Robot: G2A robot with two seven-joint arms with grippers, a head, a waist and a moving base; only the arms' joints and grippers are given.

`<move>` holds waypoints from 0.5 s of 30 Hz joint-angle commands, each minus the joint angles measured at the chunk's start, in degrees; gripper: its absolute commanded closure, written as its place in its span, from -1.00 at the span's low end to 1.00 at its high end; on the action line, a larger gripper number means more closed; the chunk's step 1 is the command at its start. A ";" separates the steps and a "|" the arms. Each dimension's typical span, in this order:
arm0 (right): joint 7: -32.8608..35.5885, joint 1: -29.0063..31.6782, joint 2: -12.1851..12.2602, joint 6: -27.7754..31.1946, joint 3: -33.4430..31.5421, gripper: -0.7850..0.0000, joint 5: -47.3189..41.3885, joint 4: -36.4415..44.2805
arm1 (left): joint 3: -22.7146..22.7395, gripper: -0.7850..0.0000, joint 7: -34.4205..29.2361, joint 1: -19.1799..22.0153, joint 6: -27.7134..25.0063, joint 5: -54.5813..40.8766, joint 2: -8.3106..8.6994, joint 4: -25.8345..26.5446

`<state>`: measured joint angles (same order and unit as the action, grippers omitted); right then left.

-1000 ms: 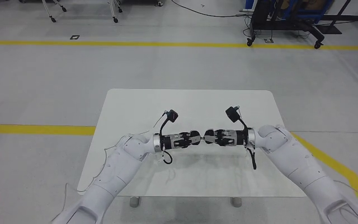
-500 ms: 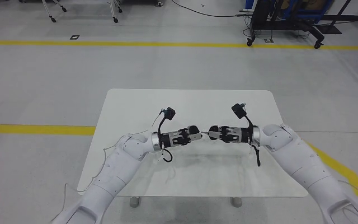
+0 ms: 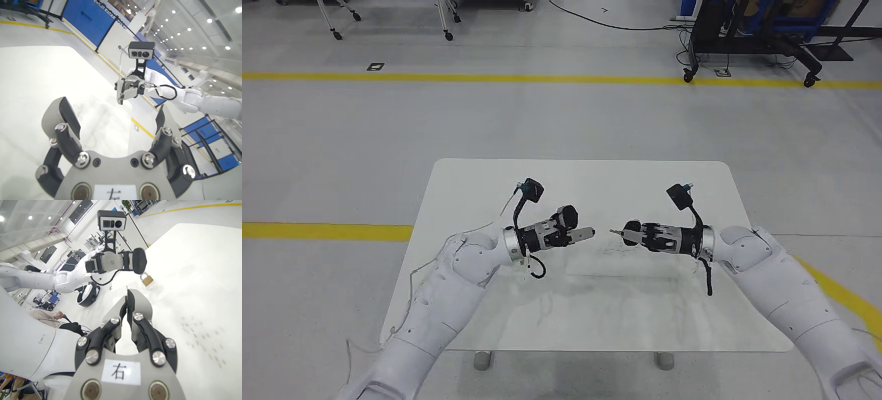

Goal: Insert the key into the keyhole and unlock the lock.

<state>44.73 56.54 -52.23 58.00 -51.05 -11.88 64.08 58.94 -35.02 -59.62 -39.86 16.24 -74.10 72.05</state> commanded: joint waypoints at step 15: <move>0.00 0.00 0.00 0.00 0.00 1.00 0.00 0.00 | 11.43 -1.00 -31.66 -12.09 43.77 27.86 5.37 30.94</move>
<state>44.73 56.54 -52.23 58.00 -51.06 -11.88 64.08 70.77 -65.05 -71.71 0.99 39.57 -68.87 103.24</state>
